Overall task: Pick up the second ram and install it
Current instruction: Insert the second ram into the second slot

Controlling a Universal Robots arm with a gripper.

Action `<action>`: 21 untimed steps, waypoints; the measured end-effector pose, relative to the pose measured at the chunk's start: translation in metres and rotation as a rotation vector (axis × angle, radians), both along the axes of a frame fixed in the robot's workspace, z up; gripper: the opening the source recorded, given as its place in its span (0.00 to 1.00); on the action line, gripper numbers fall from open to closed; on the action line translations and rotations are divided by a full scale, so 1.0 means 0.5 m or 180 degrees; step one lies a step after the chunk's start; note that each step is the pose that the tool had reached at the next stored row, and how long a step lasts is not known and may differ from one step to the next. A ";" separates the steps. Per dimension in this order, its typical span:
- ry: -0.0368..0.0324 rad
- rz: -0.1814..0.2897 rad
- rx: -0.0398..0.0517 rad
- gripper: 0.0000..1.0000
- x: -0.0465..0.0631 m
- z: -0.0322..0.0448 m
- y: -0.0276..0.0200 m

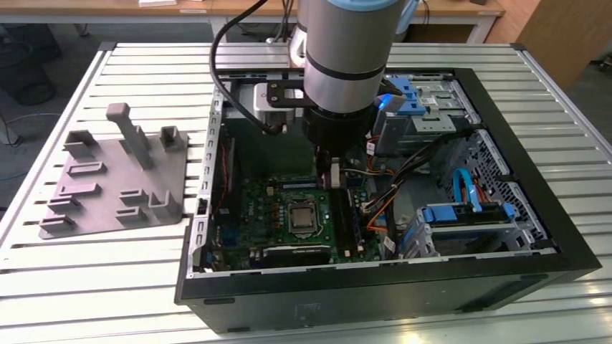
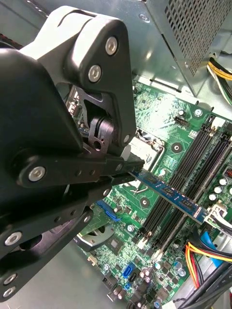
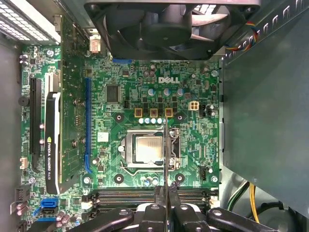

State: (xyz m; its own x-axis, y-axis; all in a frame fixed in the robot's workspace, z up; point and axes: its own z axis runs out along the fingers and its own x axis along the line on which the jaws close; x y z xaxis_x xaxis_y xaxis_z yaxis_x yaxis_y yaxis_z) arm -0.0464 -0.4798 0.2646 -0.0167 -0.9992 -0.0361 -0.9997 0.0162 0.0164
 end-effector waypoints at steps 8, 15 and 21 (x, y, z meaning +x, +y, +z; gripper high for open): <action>0.0000 -0.0224 -0.0001 0.14 0.000 0.000 0.0000; 0.0000 -0.0628 -0.0002 0.14 0.000 -0.001 0.0000; 0.0000 -0.0937 -0.0003 0.14 0.000 -0.002 -0.0001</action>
